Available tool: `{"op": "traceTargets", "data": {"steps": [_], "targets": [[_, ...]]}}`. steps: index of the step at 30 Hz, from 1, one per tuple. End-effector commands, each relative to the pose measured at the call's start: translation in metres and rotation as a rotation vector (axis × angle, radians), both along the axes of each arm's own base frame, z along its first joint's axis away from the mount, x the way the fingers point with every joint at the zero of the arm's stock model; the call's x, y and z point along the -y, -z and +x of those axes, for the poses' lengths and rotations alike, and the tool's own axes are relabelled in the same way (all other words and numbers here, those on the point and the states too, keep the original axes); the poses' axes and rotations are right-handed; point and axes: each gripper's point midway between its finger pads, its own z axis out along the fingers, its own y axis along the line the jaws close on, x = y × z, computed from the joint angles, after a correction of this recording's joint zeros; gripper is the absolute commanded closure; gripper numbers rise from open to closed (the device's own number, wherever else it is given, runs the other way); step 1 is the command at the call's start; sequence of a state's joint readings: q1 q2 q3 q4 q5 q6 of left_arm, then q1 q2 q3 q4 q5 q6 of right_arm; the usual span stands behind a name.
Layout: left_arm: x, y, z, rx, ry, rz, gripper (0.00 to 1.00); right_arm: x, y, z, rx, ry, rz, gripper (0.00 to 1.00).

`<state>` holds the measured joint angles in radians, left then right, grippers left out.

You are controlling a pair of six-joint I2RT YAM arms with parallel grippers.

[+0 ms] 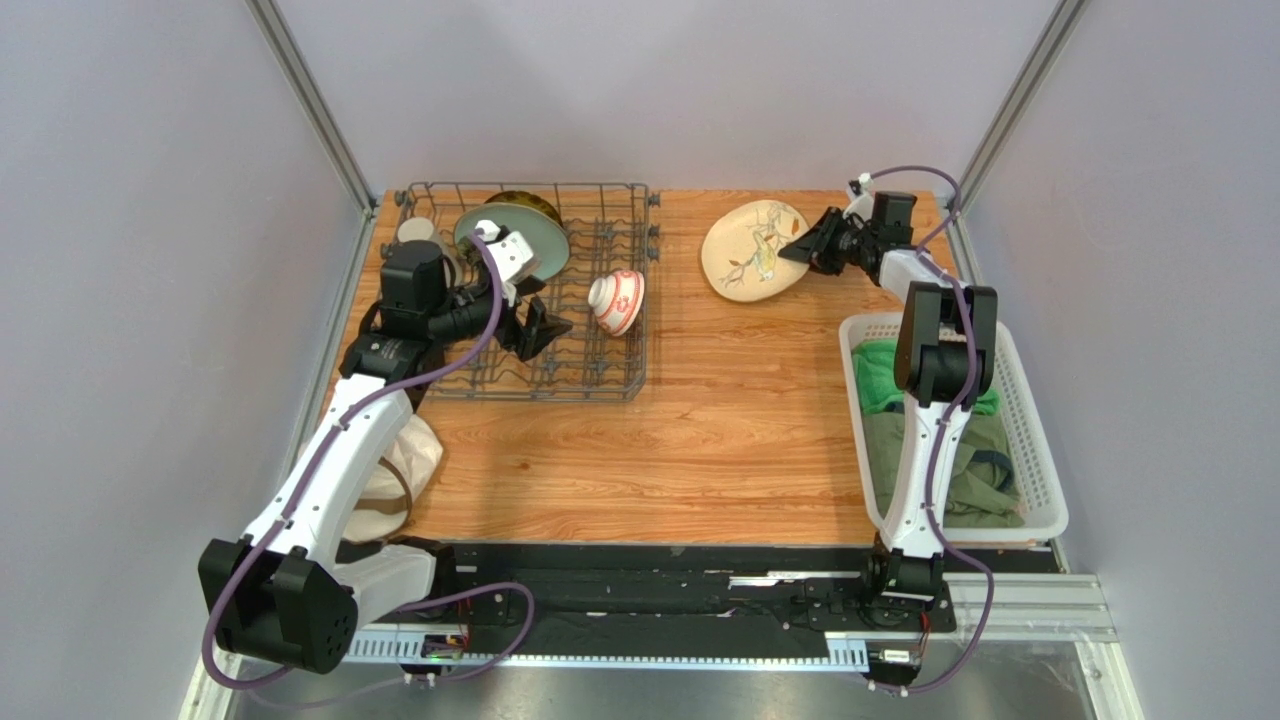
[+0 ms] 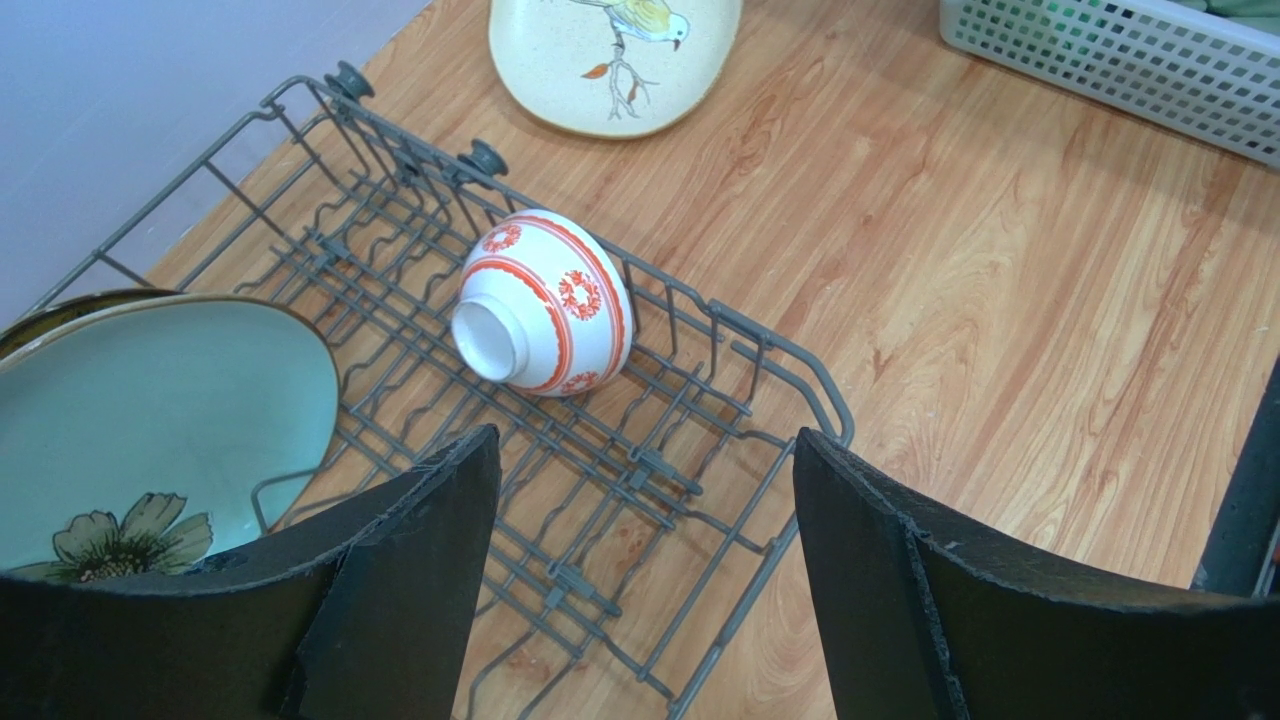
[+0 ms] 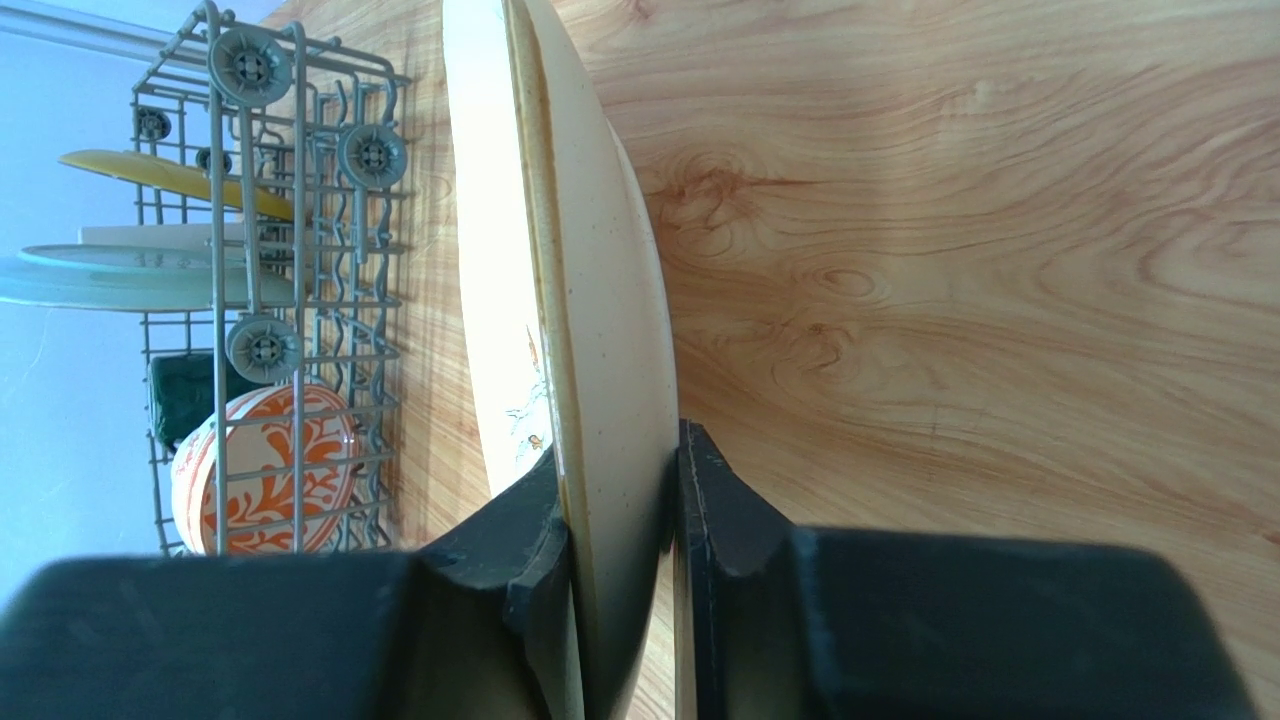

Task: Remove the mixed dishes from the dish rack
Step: Place the plate at the center of the board.

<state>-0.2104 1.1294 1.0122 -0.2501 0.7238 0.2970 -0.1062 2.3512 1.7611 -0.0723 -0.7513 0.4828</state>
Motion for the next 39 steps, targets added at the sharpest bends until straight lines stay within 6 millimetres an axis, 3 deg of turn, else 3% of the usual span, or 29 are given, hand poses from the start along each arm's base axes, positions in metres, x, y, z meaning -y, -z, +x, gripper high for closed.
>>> {"op": "traceTargets", "data": {"steps": [1,8,22,32,39], "targets": [[0.004,-0.002,-0.001,0.009,0.023,-0.011,0.21,-0.008,-0.061,0.009,0.148,-0.083,0.071,1.00],[0.005,0.000,-0.002,0.002,0.030,-0.011,0.21,-0.006,-0.048,0.003,0.105,-0.093,0.072,1.00],[0.005,-0.001,-0.004,0.006,0.035,-0.007,0.21,0.003,-0.026,0.003,0.069,-0.084,0.050,0.87],[0.004,0.003,-0.003,0.000,0.037,0.008,0.21,0.010,-0.018,0.000,0.046,-0.080,0.027,0.61],[0.003,0.010,-0.004,-0.011,0.038,0.016,0.21,0.015,-0.014,-0.001,0.039,-0.077,0.006,0.53]]}}
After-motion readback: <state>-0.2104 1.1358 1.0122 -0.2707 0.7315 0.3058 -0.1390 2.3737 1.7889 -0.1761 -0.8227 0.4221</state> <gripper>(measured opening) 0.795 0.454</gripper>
